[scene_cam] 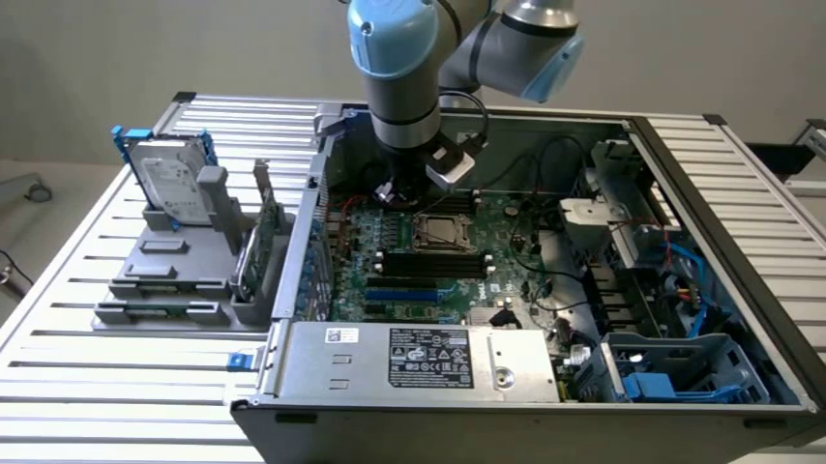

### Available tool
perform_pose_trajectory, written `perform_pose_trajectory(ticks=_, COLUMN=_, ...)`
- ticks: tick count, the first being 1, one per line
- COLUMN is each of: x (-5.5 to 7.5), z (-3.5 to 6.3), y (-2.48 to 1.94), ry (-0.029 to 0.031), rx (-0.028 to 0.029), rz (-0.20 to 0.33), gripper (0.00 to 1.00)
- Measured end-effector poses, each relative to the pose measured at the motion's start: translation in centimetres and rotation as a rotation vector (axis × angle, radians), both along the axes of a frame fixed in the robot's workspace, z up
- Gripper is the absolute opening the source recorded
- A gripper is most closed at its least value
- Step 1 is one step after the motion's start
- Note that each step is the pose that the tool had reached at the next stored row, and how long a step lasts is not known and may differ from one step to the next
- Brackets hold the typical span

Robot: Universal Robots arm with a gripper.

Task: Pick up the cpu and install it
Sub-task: 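Install the first cpu locking lever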

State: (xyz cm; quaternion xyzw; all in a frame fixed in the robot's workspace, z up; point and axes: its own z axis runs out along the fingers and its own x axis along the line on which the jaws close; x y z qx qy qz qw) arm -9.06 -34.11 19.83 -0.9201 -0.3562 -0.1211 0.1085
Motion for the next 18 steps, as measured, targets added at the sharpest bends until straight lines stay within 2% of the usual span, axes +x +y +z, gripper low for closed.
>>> perform_pose_trajectory(ticks=18, x=0.13, z=-0.1, y=0.06, ry=0.0002, rx=-0.0019, rz=-0.027, gripper=0.11)
